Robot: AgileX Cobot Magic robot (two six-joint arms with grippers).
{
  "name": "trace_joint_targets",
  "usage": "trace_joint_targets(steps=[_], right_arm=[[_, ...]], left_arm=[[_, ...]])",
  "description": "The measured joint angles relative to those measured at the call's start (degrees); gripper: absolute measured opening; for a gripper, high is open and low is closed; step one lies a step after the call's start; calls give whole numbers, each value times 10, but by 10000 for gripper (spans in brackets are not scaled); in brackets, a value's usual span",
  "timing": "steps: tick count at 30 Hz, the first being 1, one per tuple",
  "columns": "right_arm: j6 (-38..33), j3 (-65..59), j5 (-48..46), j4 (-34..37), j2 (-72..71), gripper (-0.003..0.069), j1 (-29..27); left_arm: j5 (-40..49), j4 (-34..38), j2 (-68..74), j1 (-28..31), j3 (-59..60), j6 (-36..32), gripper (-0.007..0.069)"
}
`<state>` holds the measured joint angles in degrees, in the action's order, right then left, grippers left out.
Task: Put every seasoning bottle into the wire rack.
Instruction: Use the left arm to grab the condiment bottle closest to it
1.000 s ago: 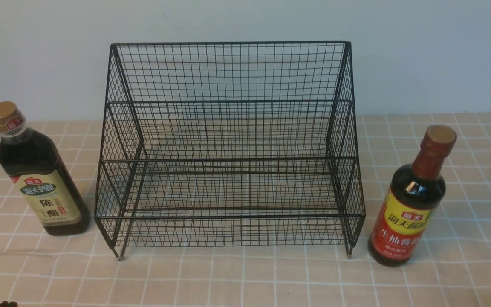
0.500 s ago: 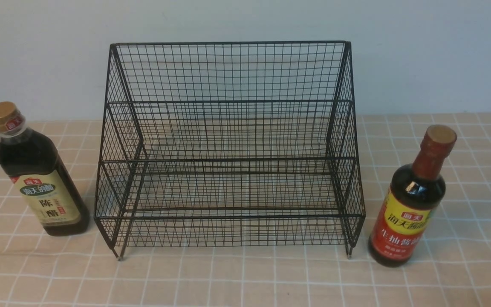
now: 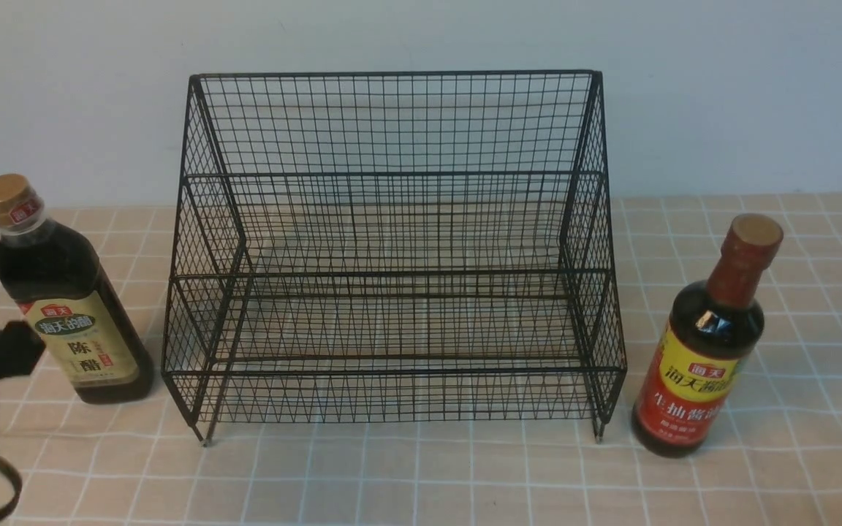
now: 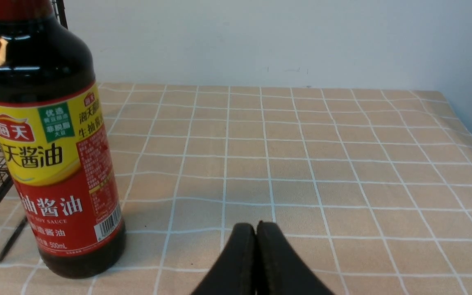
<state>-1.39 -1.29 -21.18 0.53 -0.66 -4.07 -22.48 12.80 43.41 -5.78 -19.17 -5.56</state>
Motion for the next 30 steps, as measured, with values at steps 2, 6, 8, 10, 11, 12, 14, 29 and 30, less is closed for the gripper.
trace_joint_targets(steps=[2,6,8,10,11,12,14,29,30], right_arm=[[0,0,0,0,0,-15,0],[0,0,0,0,0,-15,0],[0,0,0,0,0,-15,0],[0,0,0,0,0,-15,0],[0,0,0,0,0,-15,0],[0,0,0,0,0,-15,0],[0,0,0,0,0,-15,0],[0,0,0,0,0,-15,0],[0,0,0,0,0,-15,0]], left_arm=[[-18,30,30,6,-16,-28,323],[-51,101,94,23,-55,-92,463],[-56,130,126,32,-75,-119,519],[-59,157,173,39,-97,-136,559],[-60,163,194,42,-108,-138,568],[-61,165,211,43,-115,-140,572],[-63,167,235,43,-124,-141,574],[-109,142,348,43,-142,-145,301],[-107,138,348,43,-142,-145,304]])
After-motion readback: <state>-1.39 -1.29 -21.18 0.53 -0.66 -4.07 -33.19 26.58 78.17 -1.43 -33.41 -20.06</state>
